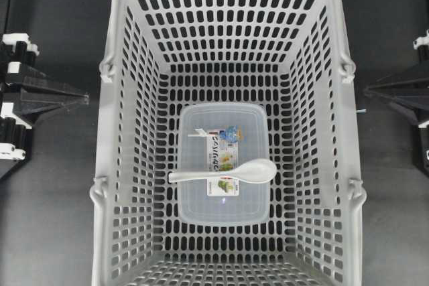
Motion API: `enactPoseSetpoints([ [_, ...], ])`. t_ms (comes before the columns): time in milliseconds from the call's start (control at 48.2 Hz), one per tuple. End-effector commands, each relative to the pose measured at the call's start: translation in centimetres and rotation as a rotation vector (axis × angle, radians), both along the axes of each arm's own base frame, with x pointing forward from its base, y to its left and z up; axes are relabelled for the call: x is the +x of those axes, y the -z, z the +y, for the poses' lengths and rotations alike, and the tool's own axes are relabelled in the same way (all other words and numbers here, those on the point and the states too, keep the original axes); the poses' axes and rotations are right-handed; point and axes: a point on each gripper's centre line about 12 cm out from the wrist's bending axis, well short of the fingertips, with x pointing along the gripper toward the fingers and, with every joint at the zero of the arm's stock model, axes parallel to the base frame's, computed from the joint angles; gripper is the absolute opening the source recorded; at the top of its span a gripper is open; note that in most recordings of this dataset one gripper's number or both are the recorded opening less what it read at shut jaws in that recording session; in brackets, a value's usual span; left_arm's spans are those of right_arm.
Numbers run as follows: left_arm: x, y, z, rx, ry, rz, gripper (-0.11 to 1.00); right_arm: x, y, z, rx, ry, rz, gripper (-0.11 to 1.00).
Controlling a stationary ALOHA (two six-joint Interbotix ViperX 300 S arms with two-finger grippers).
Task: Pick up the chinese spoon from the shopping basket with the left arm.
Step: 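Move the left gripper down into the basket over the white spoon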
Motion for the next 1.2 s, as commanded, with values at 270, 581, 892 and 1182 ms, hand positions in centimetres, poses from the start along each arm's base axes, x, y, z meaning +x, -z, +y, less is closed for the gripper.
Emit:
enactPoseSetpoints([
  [270,3.1,-3.7,-0.7,0.027,0.028,0.176,0.0,0.3,0.2,0.2,0.027,-0.009,0.034,-0.01],
  [581,9.3,-4.3,-2.3,0.052,0.073,0.423,0.0,0.3,0.6,0.2,0.047,-0.01,0.075,-0.01],
  [892,15.1,-2.9,-4.3,0.053,0.104,0.639,0.0,0.3,0.9,0.2,0.046,-0.011,0.101,0.06],
  [1182,19.4,0.1,-5.3,0.071,0.108,0.834,0.0,0.2,1.0,0.1,0.046,-0.006,0.104,0.6],
])
